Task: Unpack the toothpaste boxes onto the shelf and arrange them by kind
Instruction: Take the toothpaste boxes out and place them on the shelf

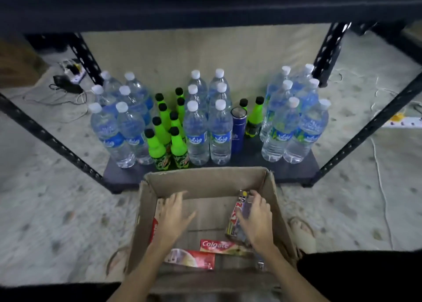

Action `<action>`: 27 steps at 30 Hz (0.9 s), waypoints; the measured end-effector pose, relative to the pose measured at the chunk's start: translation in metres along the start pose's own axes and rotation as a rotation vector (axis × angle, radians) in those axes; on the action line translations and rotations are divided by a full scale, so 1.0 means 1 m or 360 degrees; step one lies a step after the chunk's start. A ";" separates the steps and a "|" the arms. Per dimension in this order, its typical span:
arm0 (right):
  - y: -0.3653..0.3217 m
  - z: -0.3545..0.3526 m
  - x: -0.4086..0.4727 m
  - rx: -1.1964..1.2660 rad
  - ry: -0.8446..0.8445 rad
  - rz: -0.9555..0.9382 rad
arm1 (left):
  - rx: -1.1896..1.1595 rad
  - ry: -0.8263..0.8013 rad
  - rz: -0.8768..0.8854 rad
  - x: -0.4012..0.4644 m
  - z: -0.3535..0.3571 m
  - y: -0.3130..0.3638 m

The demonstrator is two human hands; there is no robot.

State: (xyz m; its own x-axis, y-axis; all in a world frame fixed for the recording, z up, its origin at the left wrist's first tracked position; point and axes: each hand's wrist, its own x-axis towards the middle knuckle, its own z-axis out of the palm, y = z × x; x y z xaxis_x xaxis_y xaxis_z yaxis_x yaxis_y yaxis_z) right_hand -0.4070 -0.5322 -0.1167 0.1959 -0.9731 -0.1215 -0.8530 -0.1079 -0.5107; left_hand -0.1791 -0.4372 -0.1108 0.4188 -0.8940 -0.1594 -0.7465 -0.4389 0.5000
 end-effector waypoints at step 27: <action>0.036 0.082 -0.011 -0.0033 -0.0160 0.0795 | -0.0813 -0.0720 -0.0366 0.041 0.165 0.039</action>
State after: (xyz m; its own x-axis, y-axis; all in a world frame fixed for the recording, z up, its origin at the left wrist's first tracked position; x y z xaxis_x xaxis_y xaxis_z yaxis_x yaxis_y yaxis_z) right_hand -0.4004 -0.5088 -0.2040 -0.1938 -0.8825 -0.4285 -0.8635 0.3608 -0.3524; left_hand -0.2765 -0.5063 -0.2386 0.1982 -0.7824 -0.5904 -0.2836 -0.6223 0.7296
